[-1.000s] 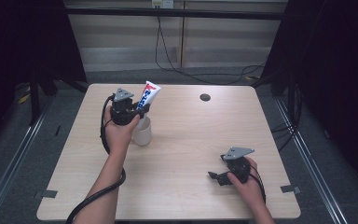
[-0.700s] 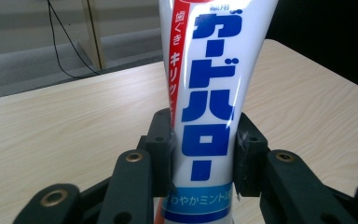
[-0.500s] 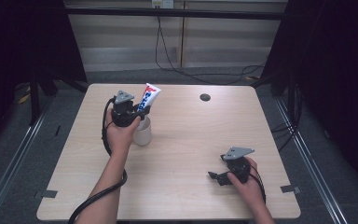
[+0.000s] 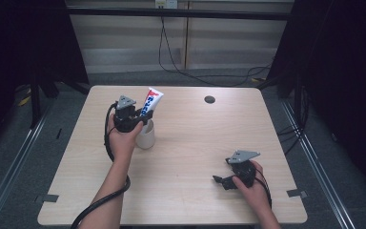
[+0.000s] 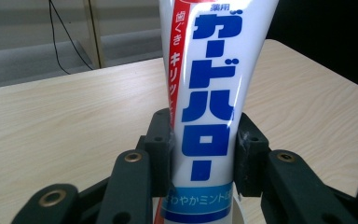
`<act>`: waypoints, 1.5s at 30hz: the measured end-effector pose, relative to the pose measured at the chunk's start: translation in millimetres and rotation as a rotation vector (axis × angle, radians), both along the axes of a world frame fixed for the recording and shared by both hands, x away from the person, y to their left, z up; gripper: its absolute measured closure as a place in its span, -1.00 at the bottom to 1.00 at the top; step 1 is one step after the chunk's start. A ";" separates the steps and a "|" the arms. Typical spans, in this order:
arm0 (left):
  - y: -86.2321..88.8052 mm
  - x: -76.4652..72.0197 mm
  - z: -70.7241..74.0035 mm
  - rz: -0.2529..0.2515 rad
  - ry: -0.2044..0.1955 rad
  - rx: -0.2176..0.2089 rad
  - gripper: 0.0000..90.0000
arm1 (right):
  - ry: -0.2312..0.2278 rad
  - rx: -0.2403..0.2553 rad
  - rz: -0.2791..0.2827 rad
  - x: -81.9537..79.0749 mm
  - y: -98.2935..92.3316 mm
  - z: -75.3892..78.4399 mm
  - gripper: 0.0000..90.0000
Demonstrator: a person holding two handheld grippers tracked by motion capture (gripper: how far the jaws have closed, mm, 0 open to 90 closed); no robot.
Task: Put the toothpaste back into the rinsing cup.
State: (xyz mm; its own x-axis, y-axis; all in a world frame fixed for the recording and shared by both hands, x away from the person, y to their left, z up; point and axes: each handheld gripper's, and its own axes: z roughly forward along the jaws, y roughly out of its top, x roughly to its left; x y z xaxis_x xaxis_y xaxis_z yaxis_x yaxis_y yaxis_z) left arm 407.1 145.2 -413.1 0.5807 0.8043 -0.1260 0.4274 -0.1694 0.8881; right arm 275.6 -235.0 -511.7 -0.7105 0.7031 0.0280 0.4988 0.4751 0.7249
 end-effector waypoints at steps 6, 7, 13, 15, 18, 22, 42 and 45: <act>-0.4 -1.8 -3.5 0.007 0.001 -0.006 0.43 | 0.000 0.000 0.000 0.0 0.0 0.0 -0.72; -0.6 -2.2 -4.2 0.007 0.002 -0.011 0.43 | 0.000 0.000 0.000 0.0 0.0 0.0 -0.72; -0.7 -3.6 -6.7 0.004 0.003 -0.011 0.42 | 0.000 0.000 0.000 0.0 0.0 0.0 -0.72; -0.5 -4.2 -8.2 0.003 0.004 -0.012 0.42 | 0.000 0.000 0.000 0.0 0.0 0.0 -0.72; 0.0 -4.8 -9.7 0.003 0.007 -0.011 0.42 | 0.000 0.000 0.000 0.0 0.0 0.0 -0.72; 1.0 -5.5 -11.8 0.010 0.015 -0.013 0.41 | -0.001 0.000 0.000 0.0 0.0 0.0 -0.72; -1.4 -9.1 -15.3 0.002 0.025 0.023 0.34 | 0.000 0.000 0.000 0.0 0.0 0.0 -0.72; -0.2 -9.2 -15.5 0.002 0.025 0.026 0.34 | -0.001 0.000 0.000 0.0 0.0 0.0 -0.72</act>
State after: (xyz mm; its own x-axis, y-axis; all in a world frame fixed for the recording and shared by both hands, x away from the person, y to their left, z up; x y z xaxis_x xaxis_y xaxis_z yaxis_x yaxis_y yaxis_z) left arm 398.0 145.0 -428.6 0.5756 0.8089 -0.1195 0.4497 -0.1911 0.8725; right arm 275.6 -235.0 -511.7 -0.7105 0.7032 0.0274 0.4984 0.4753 0.7251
